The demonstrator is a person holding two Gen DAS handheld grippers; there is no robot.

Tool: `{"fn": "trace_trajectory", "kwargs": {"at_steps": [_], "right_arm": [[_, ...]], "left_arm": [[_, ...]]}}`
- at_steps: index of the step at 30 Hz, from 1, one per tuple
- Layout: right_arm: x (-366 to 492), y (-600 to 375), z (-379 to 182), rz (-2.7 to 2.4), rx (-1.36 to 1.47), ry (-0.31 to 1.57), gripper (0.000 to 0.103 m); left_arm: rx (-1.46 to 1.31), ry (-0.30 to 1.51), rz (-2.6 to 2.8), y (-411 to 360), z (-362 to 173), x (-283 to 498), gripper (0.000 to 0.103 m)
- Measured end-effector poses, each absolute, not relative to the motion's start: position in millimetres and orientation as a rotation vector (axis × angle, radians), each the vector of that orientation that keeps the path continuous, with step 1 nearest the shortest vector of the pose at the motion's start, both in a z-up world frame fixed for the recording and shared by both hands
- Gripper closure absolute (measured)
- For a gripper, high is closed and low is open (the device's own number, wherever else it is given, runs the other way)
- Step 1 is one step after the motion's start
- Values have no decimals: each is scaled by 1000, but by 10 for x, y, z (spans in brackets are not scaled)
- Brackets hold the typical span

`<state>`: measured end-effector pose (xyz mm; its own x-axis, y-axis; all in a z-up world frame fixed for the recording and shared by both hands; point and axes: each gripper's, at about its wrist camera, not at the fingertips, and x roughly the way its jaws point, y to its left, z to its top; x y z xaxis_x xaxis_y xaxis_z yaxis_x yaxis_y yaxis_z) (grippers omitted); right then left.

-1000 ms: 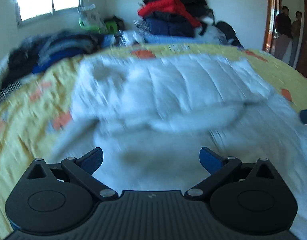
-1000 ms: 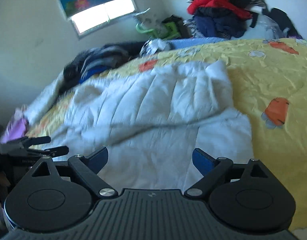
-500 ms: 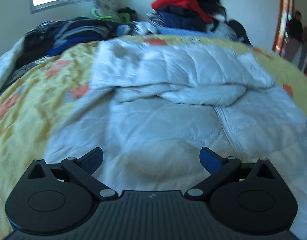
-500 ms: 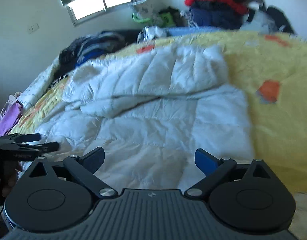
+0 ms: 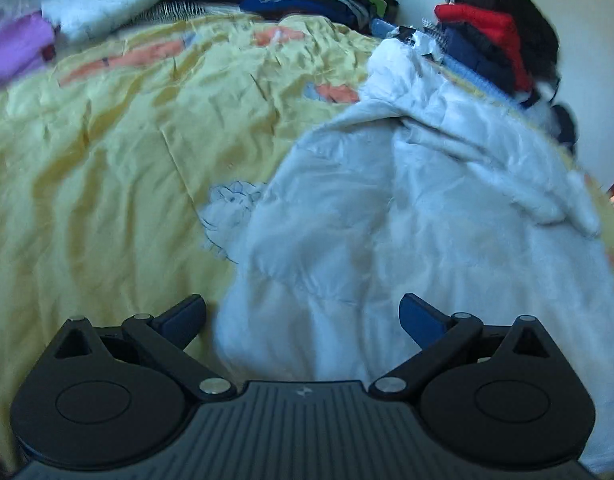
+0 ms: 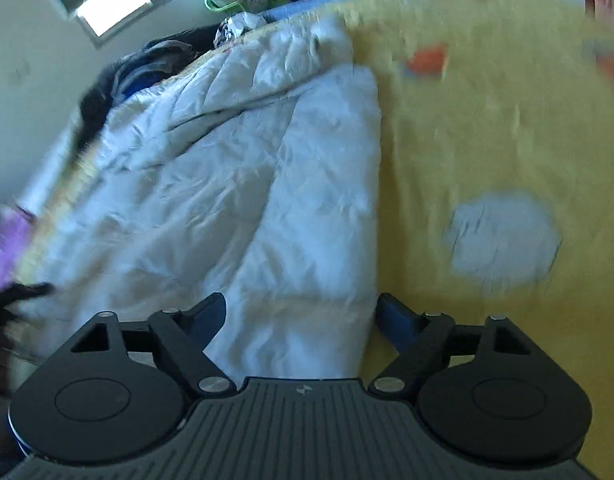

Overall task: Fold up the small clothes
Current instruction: 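Grasp the jacket hem with the left gripper while the right gripper grasps the other hem corner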

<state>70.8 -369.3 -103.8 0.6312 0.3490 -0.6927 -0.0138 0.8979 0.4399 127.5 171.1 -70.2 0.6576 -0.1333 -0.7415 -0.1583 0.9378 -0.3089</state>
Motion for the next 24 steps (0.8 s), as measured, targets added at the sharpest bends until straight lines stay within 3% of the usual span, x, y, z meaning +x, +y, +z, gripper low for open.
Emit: {"fn": "trace_trajectory", "kwargs": {"at_steps": [3, 6, 7, 8, 9, 11, 13, 16, 20, 24], "right_arm": [[684, -3830, -1085, 308, 623, 922, 28], [615, -3812, -1177, 380, 691, 978, 47], [596, -3799, -1221, 382, 684, 983, 77], [598, -3804, -1274, 379, 689, 1003, 91], [616, -3823, -1307, 377, 699, 1003, 92], [631, -3822, -1328, 385, 711, 999, 95], [644, -3818, -1300, 376, 677, 998, 96], [633, -3891, -1223, 355, 599, 1002, 97], [618, -4093, -1096, 318, 544, 999, 97], [644, -4053, -1212, 353, 570, 1014, 96]], "left_arm": [[-494, 884, -65, 1800, -673, 1309, 0], [-624, 917, -146, 1861, -704, 1272, 0], [-637, 921, -147, 1859, -710, 1248, 8], [-619, 923, -136, 1839, -704, 1229, 21], [-584, 931, -122, 1815, -695, 1225, 28], [-527, 962, -82, 1802, -669, 1232, 68], [-499, 992, -77, 1821, -668, 1243, 85], [-473, 1004, -112, 1781, -608, 1199, 92], [-444, 980, -183, 1616, -483, 1145, 92], [-493, 1011, -121, 1790, -732, 1167, 91]]}}
